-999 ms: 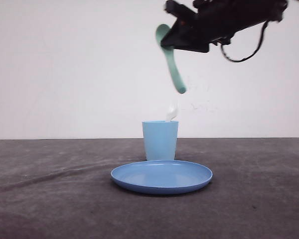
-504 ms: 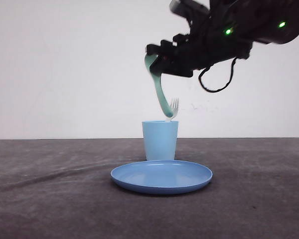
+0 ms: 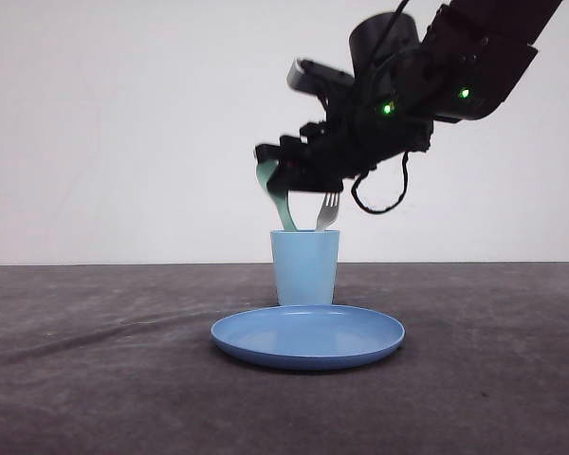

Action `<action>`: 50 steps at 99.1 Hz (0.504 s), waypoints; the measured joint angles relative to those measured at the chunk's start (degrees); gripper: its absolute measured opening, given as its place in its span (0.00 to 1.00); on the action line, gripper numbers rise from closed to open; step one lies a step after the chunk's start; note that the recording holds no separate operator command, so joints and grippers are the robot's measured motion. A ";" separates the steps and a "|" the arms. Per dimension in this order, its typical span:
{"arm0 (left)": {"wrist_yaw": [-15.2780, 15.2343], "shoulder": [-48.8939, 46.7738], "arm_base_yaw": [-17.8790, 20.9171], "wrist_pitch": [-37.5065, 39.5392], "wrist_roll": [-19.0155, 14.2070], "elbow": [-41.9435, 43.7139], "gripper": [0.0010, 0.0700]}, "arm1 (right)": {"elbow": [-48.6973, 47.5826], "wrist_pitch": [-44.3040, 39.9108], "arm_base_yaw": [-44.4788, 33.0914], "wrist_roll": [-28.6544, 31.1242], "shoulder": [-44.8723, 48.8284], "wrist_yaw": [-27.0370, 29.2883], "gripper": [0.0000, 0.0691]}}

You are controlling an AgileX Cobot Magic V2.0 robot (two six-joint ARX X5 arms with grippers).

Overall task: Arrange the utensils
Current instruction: 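Lower the spoon into the cup and open the right gripper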

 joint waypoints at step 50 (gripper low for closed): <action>0.00 0.00 0.00 -0.17 0.00 0.00 0.42 | 0.00 -2.03 0.59 -0.02 0.02 -0.02 0.43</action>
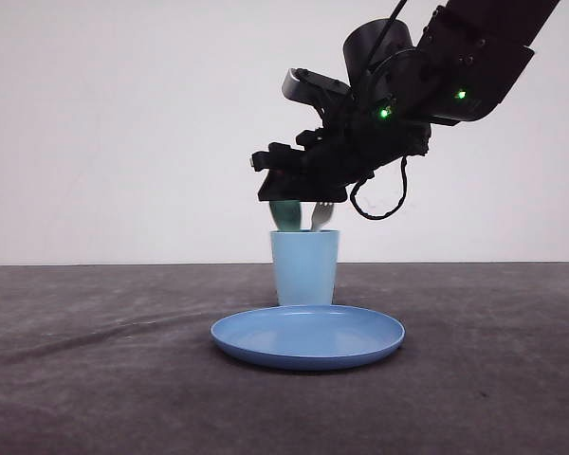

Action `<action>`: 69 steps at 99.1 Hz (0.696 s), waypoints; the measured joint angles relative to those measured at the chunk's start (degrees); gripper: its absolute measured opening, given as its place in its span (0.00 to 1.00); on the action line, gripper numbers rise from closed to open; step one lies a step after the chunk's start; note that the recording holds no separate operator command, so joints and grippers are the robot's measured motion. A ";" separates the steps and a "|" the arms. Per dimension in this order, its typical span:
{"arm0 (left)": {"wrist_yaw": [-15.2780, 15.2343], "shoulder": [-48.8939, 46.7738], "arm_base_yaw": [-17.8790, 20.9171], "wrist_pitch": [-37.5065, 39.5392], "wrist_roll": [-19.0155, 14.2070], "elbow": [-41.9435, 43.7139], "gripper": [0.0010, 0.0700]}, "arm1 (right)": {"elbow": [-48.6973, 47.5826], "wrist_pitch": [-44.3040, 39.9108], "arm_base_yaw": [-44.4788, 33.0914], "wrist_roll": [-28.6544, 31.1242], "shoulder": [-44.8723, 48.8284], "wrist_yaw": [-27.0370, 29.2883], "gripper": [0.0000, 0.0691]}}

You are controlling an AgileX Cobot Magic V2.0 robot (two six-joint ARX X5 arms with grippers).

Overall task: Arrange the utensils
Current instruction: 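Lower the spoon into the cup and open the right gripper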

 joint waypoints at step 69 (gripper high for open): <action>0.00 -0.02 0.00 -0.15 0.00 0.00 0.42 | 0.11 -31.85 -2.08 0.68 -20.46 -2.97 0.77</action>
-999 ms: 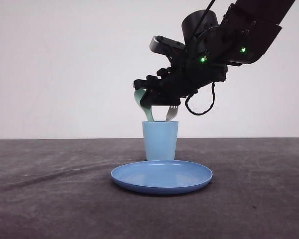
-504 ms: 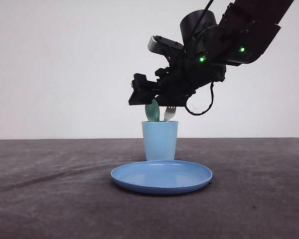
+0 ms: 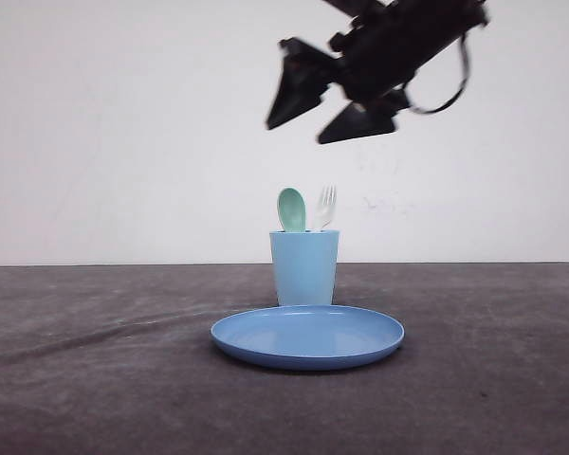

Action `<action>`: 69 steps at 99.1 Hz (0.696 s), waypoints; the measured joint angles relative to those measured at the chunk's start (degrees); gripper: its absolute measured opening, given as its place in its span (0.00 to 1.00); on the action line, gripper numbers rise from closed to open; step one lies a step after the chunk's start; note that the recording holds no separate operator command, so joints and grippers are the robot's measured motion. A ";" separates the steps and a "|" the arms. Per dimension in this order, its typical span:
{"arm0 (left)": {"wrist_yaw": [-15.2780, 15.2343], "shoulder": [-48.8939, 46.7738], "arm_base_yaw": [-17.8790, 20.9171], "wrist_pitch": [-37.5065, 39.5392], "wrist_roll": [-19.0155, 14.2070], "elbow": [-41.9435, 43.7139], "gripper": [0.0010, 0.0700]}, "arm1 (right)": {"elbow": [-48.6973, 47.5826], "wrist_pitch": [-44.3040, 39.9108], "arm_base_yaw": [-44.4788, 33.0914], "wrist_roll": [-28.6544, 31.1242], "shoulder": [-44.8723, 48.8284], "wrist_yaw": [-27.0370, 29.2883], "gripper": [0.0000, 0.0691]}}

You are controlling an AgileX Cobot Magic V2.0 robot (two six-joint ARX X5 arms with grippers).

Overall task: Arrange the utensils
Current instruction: 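Lower the spoon into the cup and open the right gripper, then move the right gripper down around the cup rim and grasp it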

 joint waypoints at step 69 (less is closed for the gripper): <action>0.00 0.00 -0.04 0.00 0.00 0.00 0.42 | -17.07 -3.76 -4.90 0.20 -11.10 3.02 0.99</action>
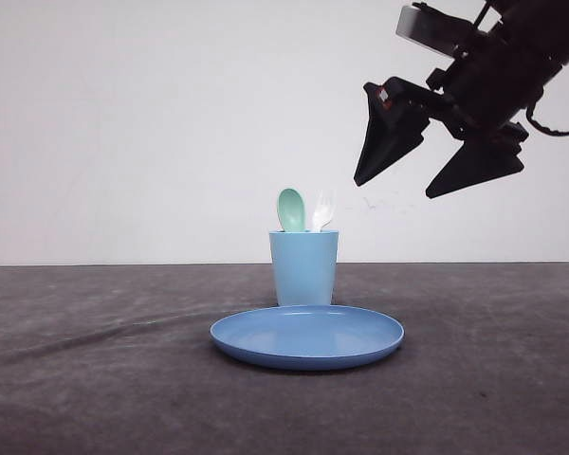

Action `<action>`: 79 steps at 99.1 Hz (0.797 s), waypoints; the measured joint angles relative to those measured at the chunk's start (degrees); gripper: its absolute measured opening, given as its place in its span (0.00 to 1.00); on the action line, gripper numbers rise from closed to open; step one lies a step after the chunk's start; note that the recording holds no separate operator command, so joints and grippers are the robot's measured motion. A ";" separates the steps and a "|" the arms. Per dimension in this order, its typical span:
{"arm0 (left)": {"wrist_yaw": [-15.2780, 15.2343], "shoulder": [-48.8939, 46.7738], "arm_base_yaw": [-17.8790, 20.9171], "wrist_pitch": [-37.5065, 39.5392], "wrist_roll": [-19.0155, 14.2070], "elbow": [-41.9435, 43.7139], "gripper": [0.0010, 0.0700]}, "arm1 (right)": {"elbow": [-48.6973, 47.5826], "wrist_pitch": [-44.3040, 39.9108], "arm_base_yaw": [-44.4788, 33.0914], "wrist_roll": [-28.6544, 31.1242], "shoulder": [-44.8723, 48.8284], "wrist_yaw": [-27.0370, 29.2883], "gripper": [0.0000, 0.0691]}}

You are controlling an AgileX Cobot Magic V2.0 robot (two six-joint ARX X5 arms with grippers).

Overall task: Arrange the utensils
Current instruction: 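Move the right gripper down around the cup rim and grasp it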

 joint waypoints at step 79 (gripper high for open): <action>0.00 0.00 0.00 -0.02 0.00 0.00 0.42 | -0.24 22.43 6.16 1.81 18.03 0.17 0.99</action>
